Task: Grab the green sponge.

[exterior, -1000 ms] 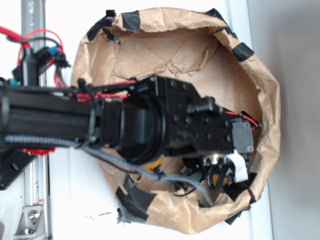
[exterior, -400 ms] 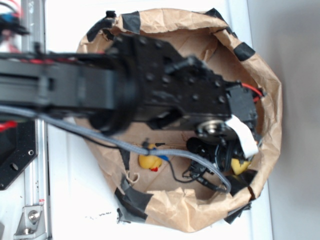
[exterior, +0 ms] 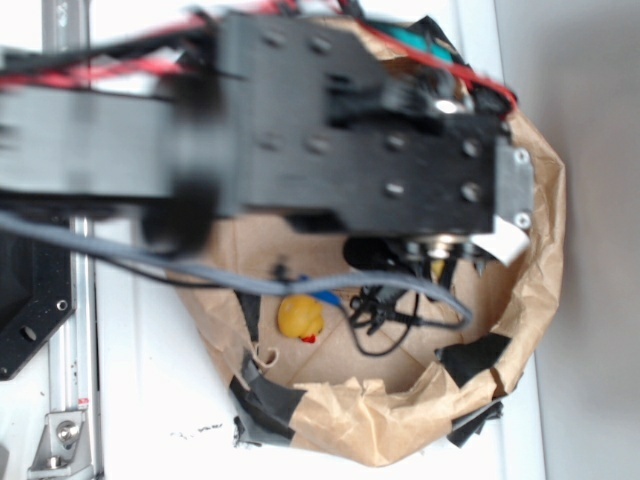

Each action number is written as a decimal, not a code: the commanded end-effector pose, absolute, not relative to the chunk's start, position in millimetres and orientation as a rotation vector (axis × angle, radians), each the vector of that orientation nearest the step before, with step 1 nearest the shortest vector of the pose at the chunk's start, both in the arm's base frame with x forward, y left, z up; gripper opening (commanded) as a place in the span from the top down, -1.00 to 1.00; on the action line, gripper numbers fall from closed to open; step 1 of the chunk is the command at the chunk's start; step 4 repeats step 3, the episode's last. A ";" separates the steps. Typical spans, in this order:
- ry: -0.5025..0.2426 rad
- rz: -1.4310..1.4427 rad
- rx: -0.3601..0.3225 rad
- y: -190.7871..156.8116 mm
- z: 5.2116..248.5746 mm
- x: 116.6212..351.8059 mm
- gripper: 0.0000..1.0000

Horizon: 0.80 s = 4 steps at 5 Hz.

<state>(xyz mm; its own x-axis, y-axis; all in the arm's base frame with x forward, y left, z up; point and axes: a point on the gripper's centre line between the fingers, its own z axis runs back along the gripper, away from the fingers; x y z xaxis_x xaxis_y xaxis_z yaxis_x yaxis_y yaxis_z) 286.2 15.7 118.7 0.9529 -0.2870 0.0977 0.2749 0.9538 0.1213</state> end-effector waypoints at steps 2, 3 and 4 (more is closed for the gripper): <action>-0.078 -0.055 -0.004 27.6 149.3 262.7 1.00; -0.087 -0.037 0.023 29.7 148.0 261.3 1.00; -0.087 -0.037 0.023 29.7 148.0 261.3 1.00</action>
